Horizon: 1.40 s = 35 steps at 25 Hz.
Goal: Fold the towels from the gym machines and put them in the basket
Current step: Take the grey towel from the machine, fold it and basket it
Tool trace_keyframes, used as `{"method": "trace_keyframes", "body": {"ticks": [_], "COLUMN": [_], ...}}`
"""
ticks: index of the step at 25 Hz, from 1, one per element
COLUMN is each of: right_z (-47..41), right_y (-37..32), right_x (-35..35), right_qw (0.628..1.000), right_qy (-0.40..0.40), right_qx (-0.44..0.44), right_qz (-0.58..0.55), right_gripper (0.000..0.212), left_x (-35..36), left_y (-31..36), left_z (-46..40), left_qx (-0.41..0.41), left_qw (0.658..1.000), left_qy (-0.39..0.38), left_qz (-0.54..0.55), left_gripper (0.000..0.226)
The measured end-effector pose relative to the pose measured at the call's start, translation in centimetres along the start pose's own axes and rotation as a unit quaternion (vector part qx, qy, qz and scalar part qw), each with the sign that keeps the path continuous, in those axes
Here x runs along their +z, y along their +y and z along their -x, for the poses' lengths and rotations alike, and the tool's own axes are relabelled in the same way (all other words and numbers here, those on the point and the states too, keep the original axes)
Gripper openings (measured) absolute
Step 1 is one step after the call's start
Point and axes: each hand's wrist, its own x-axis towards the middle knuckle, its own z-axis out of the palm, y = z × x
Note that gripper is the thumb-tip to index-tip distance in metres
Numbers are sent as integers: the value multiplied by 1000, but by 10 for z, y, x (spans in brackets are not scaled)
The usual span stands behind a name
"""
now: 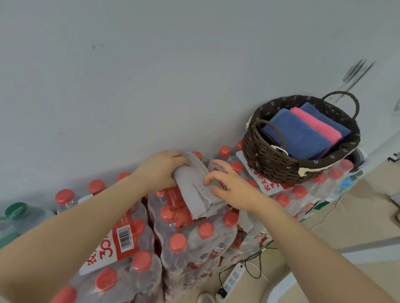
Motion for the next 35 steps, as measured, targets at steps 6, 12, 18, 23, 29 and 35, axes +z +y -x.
{"method": "trace_keyframes", "body": {"ticks": [6,12,18,23,29,35], "right_z": [29,45,41,34,11,-18], "right_y": [-7,14,75,106,111,120], "right_x": [-57,-136,-207,-217,-205,-201], "right_qw": [956,912,910,967,890,849], "right_qy": [129,316,298,120,29,-82], "right_qx": [-15,-22,139,226,-87,-209], "right_qz": [-261,-261,-254,9,446,479], "right_gripper": [34,41,45,63,75,53], "left_x": [-42,-78,-75,-38,-31,-51], "left_y": [57,112,138,142,160,165], "left_z": [-51,-117,-210,-250,-261,-240], "left_qx": [-93,-52,-73,-81,-75,-66], "left_qw": [962,856,880,959,984,965], "left_qy": [232,216,-22,-144,-140,-186], "left_qz": [113,467,469,229,-85,-176], "left_gripper": [41,30,33,35,40,38]}}
